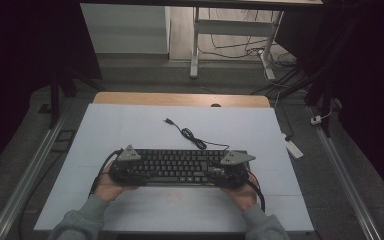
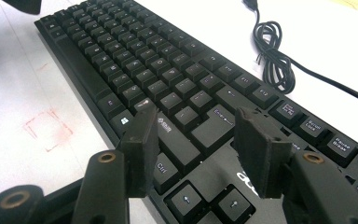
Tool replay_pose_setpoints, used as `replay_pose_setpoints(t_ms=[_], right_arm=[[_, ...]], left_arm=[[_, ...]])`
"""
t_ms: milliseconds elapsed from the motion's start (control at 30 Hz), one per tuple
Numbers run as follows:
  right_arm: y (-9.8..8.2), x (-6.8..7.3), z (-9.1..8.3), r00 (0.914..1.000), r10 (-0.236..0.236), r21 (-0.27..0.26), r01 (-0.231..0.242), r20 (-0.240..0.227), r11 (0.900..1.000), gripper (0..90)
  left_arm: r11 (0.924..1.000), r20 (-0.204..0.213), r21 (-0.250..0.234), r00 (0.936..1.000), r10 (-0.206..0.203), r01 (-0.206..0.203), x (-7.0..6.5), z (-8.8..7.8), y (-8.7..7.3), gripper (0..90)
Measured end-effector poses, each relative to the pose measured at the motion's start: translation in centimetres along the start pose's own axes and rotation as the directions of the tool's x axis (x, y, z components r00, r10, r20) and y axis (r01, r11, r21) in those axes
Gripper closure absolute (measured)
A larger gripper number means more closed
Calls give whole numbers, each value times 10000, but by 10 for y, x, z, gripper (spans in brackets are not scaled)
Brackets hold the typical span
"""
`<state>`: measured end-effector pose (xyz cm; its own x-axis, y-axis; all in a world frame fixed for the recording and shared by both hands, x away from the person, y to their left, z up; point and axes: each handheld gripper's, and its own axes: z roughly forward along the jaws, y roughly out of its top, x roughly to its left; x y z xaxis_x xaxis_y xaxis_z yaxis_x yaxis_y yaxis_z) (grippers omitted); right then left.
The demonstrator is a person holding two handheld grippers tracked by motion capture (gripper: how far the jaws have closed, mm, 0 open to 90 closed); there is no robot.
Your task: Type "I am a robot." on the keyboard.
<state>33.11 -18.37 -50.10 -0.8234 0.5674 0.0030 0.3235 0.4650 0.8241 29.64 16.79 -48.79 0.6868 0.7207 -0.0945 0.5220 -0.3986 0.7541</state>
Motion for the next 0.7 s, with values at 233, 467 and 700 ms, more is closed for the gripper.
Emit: replay_pose_setpoints(t_ms=[233, 467, 700], right_arm=[[0, 0, 0, 10000, 14, -4, -14, 4, 10000, 500], [-1, 0, 1, 10000, 42, -27, -42, -17, 10000, 500], [-1, 0, 1, 10000, 18, 60, -18, 4, 10000, 499]], left_arm=[[9999, -208, -118, 9997, -106, 103, 6, -5, 0, 311], [9997, -261, -204, 9996, -97, 92, 11, -9, 0, 379], [9994, -568, -182, 9979, -301, 291, 20, -11, -3, 486]])
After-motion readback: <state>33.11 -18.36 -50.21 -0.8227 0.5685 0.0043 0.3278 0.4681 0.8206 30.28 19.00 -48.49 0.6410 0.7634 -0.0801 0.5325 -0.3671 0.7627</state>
